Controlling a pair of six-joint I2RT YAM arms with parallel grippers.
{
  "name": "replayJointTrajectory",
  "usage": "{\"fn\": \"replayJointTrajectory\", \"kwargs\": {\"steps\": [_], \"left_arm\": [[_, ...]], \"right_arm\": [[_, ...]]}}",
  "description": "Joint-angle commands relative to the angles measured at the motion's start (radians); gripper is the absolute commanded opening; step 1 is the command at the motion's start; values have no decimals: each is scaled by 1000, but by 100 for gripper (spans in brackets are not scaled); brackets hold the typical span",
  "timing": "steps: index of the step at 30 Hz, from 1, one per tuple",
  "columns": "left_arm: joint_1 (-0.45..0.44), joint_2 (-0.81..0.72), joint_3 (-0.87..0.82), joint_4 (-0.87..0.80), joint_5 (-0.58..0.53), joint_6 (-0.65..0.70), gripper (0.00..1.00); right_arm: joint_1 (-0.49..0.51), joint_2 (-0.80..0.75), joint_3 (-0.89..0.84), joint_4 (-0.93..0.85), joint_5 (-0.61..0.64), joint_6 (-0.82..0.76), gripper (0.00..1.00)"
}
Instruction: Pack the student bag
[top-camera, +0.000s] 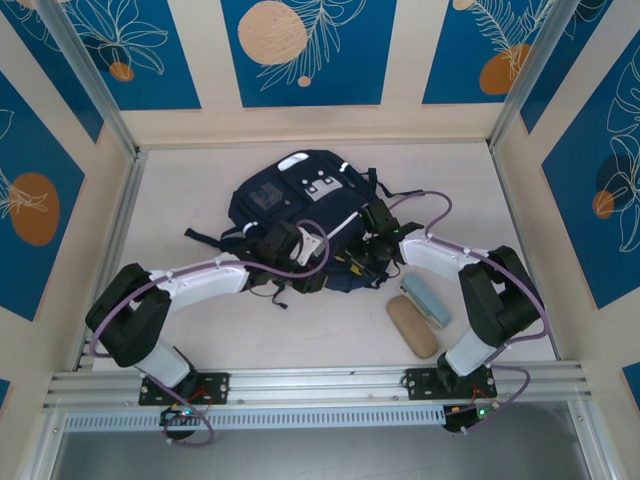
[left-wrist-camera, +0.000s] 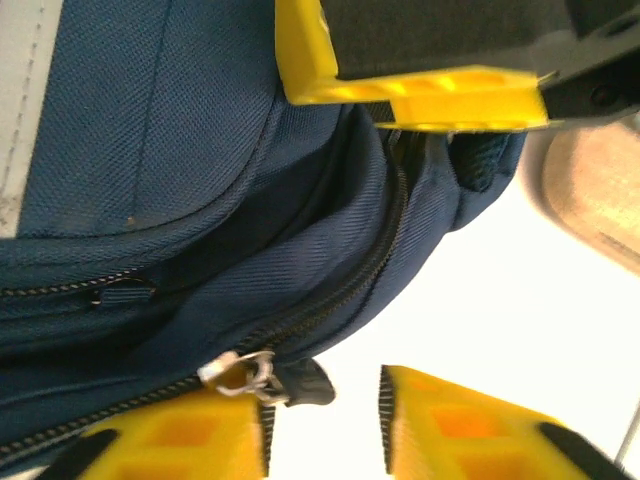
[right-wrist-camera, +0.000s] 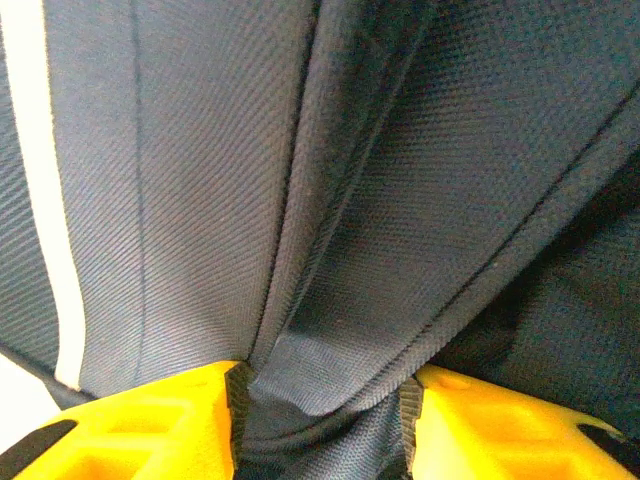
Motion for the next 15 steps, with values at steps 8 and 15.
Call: {"fn": "replayJointTrajectory", "kwargs": {"steps": [8, 15], "left_arm": [[58, -241, 101, -335, -453, -263, 74], [170, -348, 44, -379, -506, -376, 89]], "right_arm": [[13, -178, -7, -122, 141, -180, 53], [164, -187, 94, -257, 323, -225, 53]]}}
